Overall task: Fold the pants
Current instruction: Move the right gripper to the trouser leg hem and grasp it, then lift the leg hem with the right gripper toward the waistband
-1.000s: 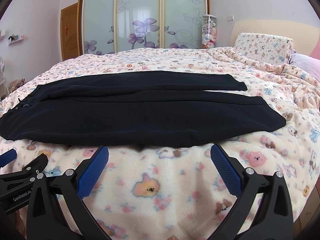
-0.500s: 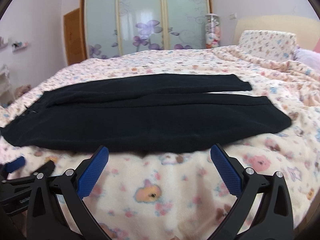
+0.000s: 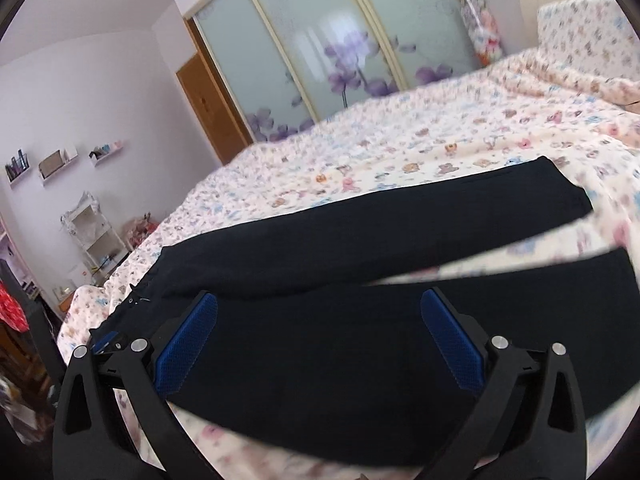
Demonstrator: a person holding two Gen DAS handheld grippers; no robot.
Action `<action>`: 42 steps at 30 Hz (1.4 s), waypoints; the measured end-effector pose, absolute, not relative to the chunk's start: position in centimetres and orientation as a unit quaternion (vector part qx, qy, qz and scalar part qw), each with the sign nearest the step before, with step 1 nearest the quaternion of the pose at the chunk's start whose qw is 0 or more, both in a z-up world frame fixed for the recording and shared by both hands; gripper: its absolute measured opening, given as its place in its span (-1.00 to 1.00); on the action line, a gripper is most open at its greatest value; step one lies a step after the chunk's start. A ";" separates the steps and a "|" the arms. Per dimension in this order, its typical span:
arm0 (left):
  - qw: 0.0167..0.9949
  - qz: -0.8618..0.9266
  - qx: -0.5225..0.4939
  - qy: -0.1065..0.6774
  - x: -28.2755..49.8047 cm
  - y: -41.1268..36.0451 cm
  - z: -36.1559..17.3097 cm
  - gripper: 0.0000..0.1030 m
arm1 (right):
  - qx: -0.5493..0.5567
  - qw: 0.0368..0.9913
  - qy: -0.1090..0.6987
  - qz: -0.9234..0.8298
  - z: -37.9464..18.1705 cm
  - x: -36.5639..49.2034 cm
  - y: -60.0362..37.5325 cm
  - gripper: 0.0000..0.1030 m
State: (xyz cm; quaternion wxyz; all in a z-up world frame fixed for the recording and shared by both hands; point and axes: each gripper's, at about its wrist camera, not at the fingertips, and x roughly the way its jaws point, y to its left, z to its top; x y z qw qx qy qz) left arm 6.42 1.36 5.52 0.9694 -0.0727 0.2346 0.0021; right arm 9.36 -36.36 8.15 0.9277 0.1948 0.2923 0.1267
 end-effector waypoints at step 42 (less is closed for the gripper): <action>0.929 -0.179 -0.134 0.296 12.5 -0.4 0.8 0.97 | 0.207 0.887 0.383 -0.155 -0.2 31.3 -56.0 -0.51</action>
